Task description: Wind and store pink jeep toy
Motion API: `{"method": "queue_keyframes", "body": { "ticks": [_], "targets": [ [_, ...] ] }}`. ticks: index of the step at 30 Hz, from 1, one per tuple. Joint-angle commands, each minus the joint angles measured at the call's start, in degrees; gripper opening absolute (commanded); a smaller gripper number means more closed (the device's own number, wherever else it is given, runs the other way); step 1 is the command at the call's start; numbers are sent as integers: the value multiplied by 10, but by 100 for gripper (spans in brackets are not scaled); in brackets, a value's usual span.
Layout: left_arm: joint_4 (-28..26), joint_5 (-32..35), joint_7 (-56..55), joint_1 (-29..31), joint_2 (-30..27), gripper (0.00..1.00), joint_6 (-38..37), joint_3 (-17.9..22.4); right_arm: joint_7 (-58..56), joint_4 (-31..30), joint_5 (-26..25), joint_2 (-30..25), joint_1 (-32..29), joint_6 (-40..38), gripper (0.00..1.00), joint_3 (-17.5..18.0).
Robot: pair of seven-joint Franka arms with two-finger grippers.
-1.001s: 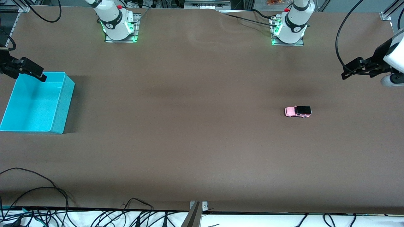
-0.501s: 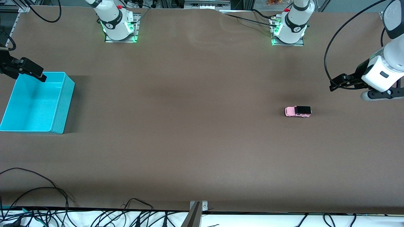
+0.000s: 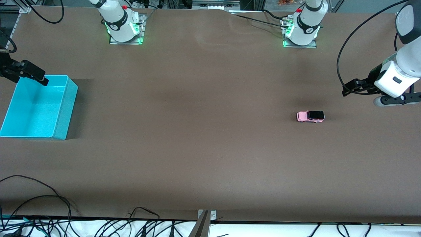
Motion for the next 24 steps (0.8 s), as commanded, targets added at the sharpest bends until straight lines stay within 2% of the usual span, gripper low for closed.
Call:
{"method": "queue_keyframes", "body": {
  "ticks": [1, 3, 10, 24],
  "targets": [
    [-37, -1, 6, 5, -1, 100, 51, 0, 3, 12, 10, 5, 0, -1, 100, -1],
    [-50, -1, 6, 5, 10, 100, 78, 0, 3, 12, 10, 5, 0, -1, 100, -1],
    [-54, -2, 6, 5, 26, 100, 101, 0, 3, 11, 10, 5, 0, -1, 100, -1],
    [-115, -7, 6, 5, 51, 100, 214, 0, 3, 12, 11, 5, 0, -1, 100, -1]
  ]
}}
